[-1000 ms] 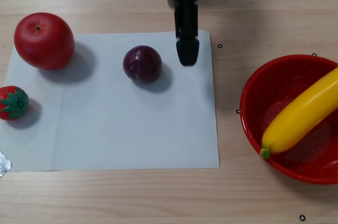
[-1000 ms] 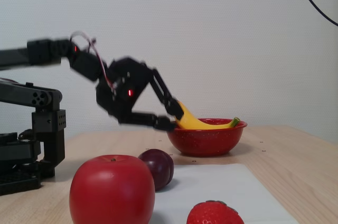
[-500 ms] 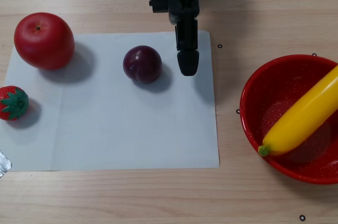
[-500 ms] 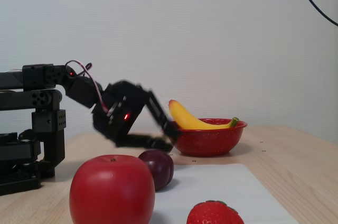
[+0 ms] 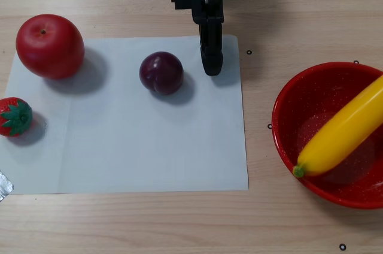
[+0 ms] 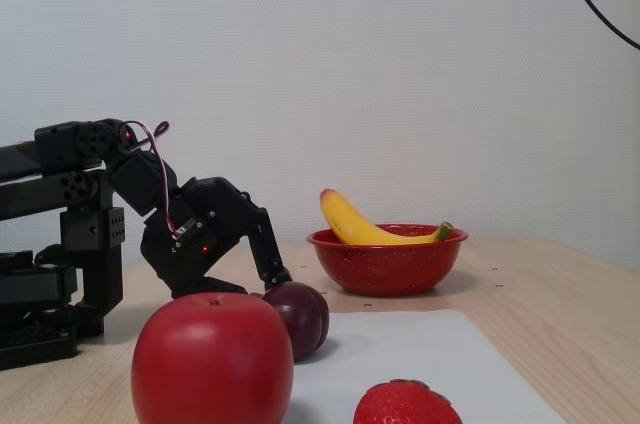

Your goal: Grasp the banana and put it in the red bowl.

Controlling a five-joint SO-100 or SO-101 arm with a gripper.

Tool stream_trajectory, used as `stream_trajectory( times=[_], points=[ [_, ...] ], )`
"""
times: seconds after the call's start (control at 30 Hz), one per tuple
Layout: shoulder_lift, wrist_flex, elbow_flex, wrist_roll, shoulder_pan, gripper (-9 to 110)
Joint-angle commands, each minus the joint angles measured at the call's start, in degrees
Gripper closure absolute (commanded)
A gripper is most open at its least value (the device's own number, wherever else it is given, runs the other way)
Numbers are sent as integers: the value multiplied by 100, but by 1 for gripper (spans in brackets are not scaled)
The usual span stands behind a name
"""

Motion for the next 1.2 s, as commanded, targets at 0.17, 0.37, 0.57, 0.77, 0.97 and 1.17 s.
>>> stream_trajectory(
  times=[0.17, 0.37, 0.57, 0.77, 0.97, 1.17],
  points=[
    [-44, 396, 35, -88, -53, 101],
    [-53, 448, 35, -290, -132, 101],
    [-53, 466, 35, -316, -132, 101],
    [-53, 466, 35, -308, -132, 101],
    [-53, 466, 35, -308, -132, 101],
    [-53, 466, 35, -308, -132, 101]
  ],
)
